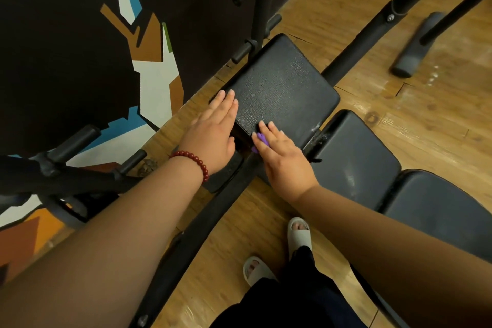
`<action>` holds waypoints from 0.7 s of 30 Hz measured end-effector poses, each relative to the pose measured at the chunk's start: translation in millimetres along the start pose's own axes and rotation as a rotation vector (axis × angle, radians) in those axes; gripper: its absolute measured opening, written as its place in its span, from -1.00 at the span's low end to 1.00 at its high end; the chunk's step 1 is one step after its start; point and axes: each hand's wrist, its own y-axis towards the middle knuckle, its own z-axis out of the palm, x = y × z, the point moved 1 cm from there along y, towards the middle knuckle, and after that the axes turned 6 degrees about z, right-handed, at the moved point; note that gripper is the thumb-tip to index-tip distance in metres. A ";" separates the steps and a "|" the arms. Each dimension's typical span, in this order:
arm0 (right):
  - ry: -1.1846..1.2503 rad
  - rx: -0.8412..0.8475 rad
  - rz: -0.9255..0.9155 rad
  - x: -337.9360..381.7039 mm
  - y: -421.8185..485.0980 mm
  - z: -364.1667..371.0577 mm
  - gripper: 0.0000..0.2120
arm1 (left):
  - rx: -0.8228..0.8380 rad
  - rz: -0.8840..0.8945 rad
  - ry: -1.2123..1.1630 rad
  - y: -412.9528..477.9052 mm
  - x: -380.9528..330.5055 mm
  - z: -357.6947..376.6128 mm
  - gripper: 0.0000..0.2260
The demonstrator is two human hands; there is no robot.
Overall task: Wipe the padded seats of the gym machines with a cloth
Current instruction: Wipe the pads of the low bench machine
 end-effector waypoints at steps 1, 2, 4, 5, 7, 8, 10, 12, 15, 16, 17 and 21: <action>-0.008 -0.017 0.013 4.3 10.2 1.0 -0.53 | -0.004 -0.004 0.006 -0.3 -1.4 2.3 -0.36; -0.009 -0.028 0.030 9.0 21.6 1.7 -0.52 | -0.008 -0.006 0.007 -0.7 -2.6 4.5 -0.34; 0.016 -0.020 0.079 17.5 41.4 2.0 -0.50 | -0.009 -0.005 -0.002 -1.6 -2.5 6.7 -0.32; 0.033 -0.015 0.110 19.7 46.2 2.5 -0.50 | -0.007 0.001 -0.007 -2.3 -1.3 6.6 -0.32; 0.042 -0.022 0.144 19.2 43.0 3.3 -0.51 | -0.001 0.018 -0.007 -2.8 1.8 5.0 -0.33; 0.034 -0.035 0.141 16.9 36.2 3.3 -0.53 | 0.002 0.025 -0.005 -3.0 2.8 4.0 -0.33; 0.023 -0.046 0.127 10.2 15.0 3.3 -0.56 | 0.004 0.028 -0.009 -3.1 2.2 2.9 -0.33; 0.025 -0.032 0.113 5.7 -7.9 3.0 -0.56 | 0.006 0.016 -0.022 -3.1 -0.5 2.8 -0.34; 0.033 -0.004 0.138 6.7 -17.2 2.9 -0.53 | -0.001 -0.005 -0.017 -3.4 -4.2 4.5 -0.32; 0.037 -0.008 0.147 5.6 -10.6 1.8 -0.55 | -0.008 -0.013 -0.009 -2.7 -5.2 5.5 -0.32; 0.042 -0.019 0.148 3.0 -1.5 0.7 -0.57 | -0.012 -0.020 -0.002 -1.8 -6.2 6.1 -0.31; 0.035 -0.026 0.098 -9.5 22.2 -3.6 -0.57 | -0.004 -0.055 -0.003 1.0 -12.0 7.4 -0.28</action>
